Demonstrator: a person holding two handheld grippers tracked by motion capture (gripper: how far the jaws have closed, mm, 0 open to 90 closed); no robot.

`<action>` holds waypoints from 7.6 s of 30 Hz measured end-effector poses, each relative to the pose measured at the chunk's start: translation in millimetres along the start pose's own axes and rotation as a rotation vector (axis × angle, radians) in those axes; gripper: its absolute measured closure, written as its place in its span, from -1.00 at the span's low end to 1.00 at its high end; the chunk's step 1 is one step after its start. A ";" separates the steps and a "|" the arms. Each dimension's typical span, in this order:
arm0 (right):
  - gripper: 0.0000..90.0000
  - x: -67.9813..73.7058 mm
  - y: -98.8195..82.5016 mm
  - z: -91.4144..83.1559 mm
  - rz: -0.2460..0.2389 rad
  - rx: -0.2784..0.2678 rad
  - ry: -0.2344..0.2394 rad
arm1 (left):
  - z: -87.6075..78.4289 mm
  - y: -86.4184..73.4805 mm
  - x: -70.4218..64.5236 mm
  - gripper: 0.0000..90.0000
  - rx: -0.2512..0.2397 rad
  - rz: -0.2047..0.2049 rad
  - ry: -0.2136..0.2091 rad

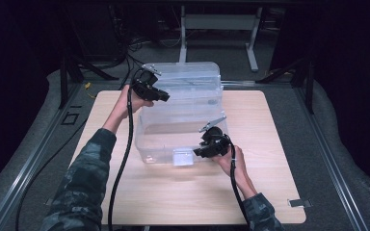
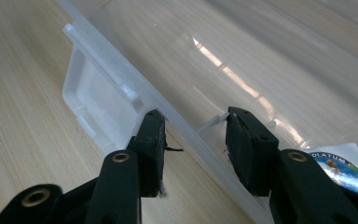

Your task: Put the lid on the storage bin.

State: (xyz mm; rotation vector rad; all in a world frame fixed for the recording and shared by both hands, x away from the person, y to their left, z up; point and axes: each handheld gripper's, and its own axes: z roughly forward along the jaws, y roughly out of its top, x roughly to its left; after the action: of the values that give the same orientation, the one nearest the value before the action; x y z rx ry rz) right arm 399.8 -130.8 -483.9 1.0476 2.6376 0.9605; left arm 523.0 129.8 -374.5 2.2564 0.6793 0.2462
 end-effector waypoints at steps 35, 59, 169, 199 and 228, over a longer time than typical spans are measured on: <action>0.27 0.9 0.0 0.1 0.003 0.004 -0.005 | -19.4 -30.1 -42.2 0.78 -0.073 0.025 0.023; 0.27 1.4 -0.2 -0.2 0.002 0.007 -0.001 | -22.4 -49.4 -67.8 0.77 -0.101 0.043 0.077; 1.00 -19.1 66.1 -74.2 0.063 -0.288 -0.101 | -32.7 -199.6 -104.6 -0.87 -0.193 -0.220 0.245; 1.00 -7.5 45.2 -72.5 0.054 -0.262 -0.097 | -17.5 -205.4 -97.4 -0.32 -0.184 -0.219 0.244; 1.00 -0.6 12.6 -78.9 0.070 -0.267 -0.085 | -16.7 -207.1 -97.0 -0.29 -0.178 -0.225 0.240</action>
State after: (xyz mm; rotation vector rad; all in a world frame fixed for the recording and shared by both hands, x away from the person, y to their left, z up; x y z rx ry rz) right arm 379.8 -164.6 -414.3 1.0934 2.3381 1.2135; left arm 353.2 206.7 -508.2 1.9792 0.9892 0.4532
